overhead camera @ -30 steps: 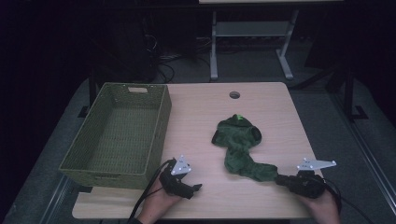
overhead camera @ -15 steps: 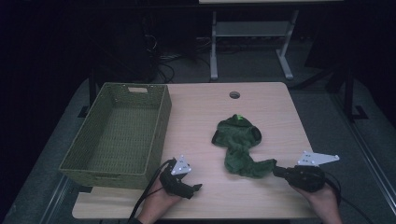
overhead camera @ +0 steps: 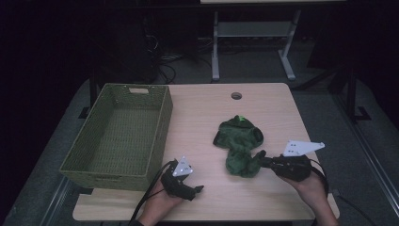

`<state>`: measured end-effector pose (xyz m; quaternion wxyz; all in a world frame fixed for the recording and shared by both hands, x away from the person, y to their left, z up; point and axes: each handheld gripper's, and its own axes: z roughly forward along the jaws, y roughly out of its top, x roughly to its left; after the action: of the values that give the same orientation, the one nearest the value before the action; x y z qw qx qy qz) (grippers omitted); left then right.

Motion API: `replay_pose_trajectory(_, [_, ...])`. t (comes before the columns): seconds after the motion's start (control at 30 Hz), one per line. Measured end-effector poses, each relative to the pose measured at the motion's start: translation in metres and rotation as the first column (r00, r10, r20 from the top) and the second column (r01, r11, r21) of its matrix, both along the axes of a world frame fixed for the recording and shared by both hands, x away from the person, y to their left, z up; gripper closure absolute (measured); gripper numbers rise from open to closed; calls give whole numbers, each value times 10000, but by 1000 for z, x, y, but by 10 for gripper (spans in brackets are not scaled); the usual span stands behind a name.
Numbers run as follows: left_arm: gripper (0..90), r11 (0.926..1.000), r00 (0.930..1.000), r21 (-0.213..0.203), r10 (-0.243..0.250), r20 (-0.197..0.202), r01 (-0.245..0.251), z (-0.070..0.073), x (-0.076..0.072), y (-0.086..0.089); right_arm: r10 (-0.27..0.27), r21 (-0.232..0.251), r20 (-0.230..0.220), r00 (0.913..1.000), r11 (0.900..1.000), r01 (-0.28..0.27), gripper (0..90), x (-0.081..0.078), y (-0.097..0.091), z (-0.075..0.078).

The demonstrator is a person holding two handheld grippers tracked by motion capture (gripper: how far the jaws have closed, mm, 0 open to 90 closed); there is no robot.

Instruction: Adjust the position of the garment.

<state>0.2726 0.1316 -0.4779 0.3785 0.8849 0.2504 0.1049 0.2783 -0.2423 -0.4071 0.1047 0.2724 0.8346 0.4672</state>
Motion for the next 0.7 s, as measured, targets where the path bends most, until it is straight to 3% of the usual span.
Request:
replay_pose_trajectory(0.37, [132, 10000, 10000, 15, -7, 25, 7, 0, 0, 0, 717, 133, -36, 9974, 9973, -716, 838, 33, 35, 2])
replay_pose_trajectory(0.53, [132, 10000, 10000, 20, -22, 21, 22, 0, 0, 0, 749, 261, 12, 9972, 9968, -749, 801, 41, 47, 2])
replay_pose_trajectory(0.63, [132, 10000, 10000, 58, -35, 38, 35, 0, 0, 0, 286, 456, 158, 9995, 9985, -293, 831, 42, 41, 7])
replay_pose_trajectory(0.7, [132, 10000, 10000, 20, -13, 32, 13, 0, 0, 0, -330, 352, 60, 9994, 9988, 328, 863, 44, 34, 7])
